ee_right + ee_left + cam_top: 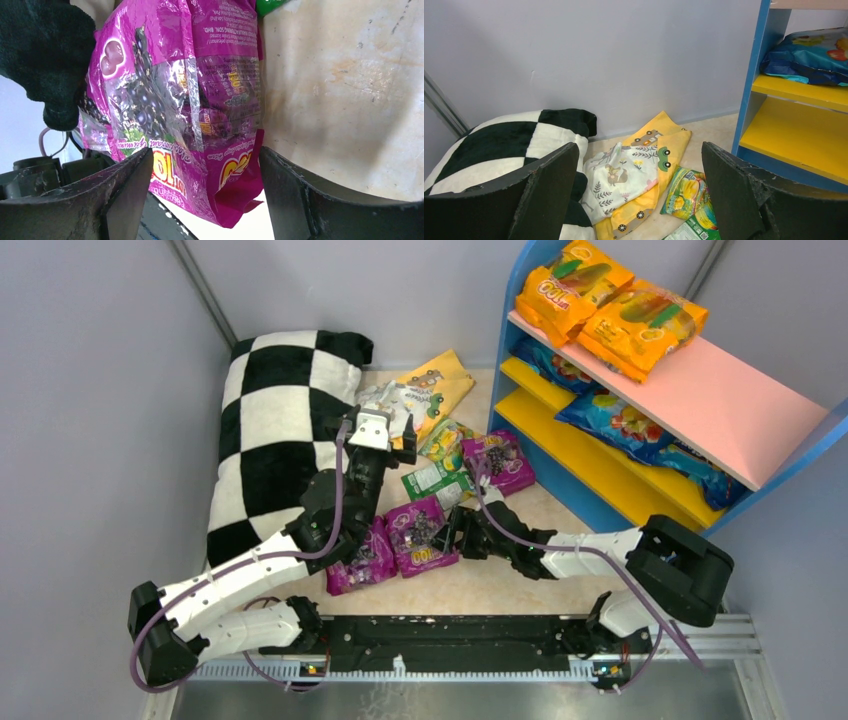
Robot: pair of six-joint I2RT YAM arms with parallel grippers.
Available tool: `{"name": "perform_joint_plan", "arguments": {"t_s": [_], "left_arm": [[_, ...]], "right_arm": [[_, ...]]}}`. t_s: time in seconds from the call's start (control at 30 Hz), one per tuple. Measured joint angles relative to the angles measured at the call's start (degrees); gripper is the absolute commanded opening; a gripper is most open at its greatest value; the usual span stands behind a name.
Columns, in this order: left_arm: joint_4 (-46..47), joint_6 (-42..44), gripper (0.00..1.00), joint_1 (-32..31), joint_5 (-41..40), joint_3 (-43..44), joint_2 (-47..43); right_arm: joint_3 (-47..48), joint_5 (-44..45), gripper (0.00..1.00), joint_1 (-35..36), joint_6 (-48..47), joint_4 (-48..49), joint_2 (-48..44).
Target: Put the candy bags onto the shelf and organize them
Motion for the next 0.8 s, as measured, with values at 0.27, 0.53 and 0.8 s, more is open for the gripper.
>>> {"name": "perform_joint_plan", "arguments": {"t_s": [0.27, 0.53, 0.8], "left_arm": [[-0.15, -0.02, 0.99, 0.00, 0.15, 0.35, 0.02], [-0.13, 0.04, 0.99, 0.15, 0.13, 0.42, 0.02], [-0.13, 0.02, 0.99, 1.84, 0.11, 0.42, 0.02]], "right_arm": [[-0.42, -0.22, 0.90, 0.00, -1.22, -1.60, -0.33], [9.20, 5.09, 0.95, 0.66, -25.16, -26.53, -11.87], [8.02, 8.31, 0.99, 11.50, -66.40, -20.55, -19.89]]}}
